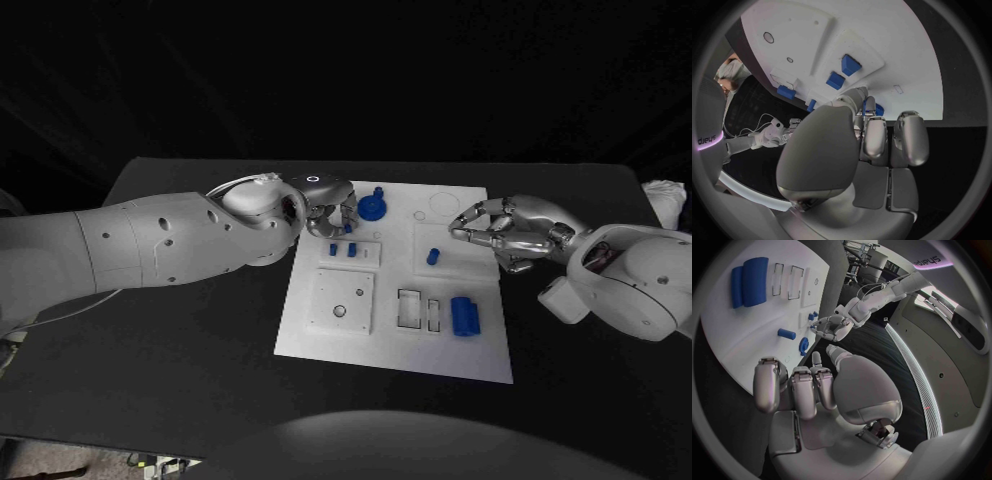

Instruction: Assemble the parts on the task board

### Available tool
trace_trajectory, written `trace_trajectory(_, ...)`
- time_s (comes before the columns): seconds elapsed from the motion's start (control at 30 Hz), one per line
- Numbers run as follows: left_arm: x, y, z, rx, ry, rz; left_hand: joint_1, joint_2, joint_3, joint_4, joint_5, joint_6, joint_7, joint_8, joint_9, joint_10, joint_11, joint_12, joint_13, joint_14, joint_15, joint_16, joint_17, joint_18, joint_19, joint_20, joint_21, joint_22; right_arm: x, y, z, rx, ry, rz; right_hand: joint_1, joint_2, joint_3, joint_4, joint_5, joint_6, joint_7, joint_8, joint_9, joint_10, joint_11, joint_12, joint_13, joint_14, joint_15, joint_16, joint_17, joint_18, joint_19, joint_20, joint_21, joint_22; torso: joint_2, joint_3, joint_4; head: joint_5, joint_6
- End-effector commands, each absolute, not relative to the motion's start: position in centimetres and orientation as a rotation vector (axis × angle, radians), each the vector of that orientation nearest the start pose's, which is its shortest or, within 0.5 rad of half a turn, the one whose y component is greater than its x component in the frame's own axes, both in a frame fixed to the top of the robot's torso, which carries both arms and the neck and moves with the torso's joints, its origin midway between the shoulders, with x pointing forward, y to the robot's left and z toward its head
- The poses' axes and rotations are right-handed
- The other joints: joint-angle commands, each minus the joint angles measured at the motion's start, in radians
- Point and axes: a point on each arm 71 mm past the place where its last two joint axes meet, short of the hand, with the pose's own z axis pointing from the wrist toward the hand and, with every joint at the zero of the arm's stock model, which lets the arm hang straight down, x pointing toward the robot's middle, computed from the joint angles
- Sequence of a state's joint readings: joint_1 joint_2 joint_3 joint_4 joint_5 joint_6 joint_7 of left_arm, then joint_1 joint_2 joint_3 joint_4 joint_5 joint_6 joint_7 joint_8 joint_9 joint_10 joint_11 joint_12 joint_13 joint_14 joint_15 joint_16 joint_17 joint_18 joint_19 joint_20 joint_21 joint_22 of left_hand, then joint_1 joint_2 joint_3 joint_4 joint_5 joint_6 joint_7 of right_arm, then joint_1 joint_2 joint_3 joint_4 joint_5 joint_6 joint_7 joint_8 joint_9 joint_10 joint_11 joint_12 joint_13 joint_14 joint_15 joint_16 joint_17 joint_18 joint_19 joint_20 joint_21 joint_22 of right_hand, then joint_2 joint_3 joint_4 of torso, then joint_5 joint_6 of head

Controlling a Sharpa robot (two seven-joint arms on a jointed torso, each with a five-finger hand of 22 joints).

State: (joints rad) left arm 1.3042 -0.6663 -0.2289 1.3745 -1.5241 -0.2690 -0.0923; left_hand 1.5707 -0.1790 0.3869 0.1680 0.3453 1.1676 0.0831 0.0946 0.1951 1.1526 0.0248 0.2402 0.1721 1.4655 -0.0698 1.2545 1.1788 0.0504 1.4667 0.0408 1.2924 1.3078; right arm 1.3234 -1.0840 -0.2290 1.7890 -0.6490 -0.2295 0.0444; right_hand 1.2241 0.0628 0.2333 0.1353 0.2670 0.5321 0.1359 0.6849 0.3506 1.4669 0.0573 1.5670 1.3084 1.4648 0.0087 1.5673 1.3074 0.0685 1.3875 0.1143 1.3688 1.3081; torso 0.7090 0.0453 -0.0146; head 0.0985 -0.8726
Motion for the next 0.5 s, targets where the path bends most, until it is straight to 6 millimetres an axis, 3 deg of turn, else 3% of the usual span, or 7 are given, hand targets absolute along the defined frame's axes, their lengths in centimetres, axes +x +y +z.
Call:
trace_trajectory(0.03,50.19,15.41,-21.37,0.422,1.767,-0.543,0.009,0.005,0.004,0.0,-0.001,-0.001,0.0,-0.002,0.0,0.004,0.003,-0.003,0.0,0.006,0.003,-0.008,-0.006,0.011,-0.002,0.002,-0.008,0.178,41.97,-23.6,-18.82,0.491,1.95,1.132,0.011,0.0,-0.005,0.001,0.006,0.004,0.0,0.001,-0.001,0.104,-0.006,0.004,0.262,0.106,-0.007,0.003,0.263,-0.008,-0.004,-0.001,-0.002,0.182,0.0,0.0,0.0001,0.001,0.0)
trace_trajectory(0.23,50.16,15.46,-21.46,0.423,1.778,-0.537,0.007,0.003,0.005,-0.002,-0.004,-0.008,-0.001,-0.008,-0.003,-0.002,0.003,-0.01,-0.004,0.0,0.004,-0.018,-0.019,0.012,-0.006,0.003,-0.016,0.176,41.99,-23.54,-18.85,0.49,1.952,1.133,0.012,0.001,-0.005,0.0,0.006,0.005,0.0,0.001,-0.001,0.104,-0.006,0.004,0.262,0.106,-0.007,0.003,0.263,-0.008,-0.004,-0.001,-0.003,0.182,0.0,0.0001,0.0005,0.002,0.0)
trace_trajectory(0.37,50.13,15.39,-21.46,0.423,1.778,-0.541,0.001,-0.001,0.006,-0.001,-0.02,-0.057,-0.017,-0.03,-0.016,-0.008,0.0,-0.021,-0.01,-0.004,0.003,-0.024,-0.029,0.013,-0.009,0.003,-0.022,0.176,41.99,-23.51,-18.87,0.49,1.954,1.132,0.013,0.001,-0.004,0.0,0.007,0.005,-0.001,0.001,-0.001,0.104,-0.006,0.004,0.262,0.106,-0.007,0.003,0.263,-0.008,-0.005,-0.001,-0.004,0.182,0.0,-0.0002,0.0005,0.001,0.0)
trace_trajectory(0.5,50.11,15.32,-21.45,0.424,1.775,-0.547,-0.013,-0.01,0.003,0.01,-0.065,-0.136,-0.041,-0.034,-0.036,-0.029,0.005,-0.038,-0.019,-0.009,0.007,-0.027,-0.038,0.015,-0.014,0.006,-0.032,0.174,41.99,-23.53,-18.88,0.491,1.955,1.13,0.015,0.001,-0.004,-0.001,0.007,0.006,-0.001,0.002,-0.002,0.104,-0.006,0.004,0.262,0.106,-0.007,0.003,0.263,-0.007,-0.006,-0.001,-0.004,0.181,0.0,0.0,0.0002,0.003,0.0)
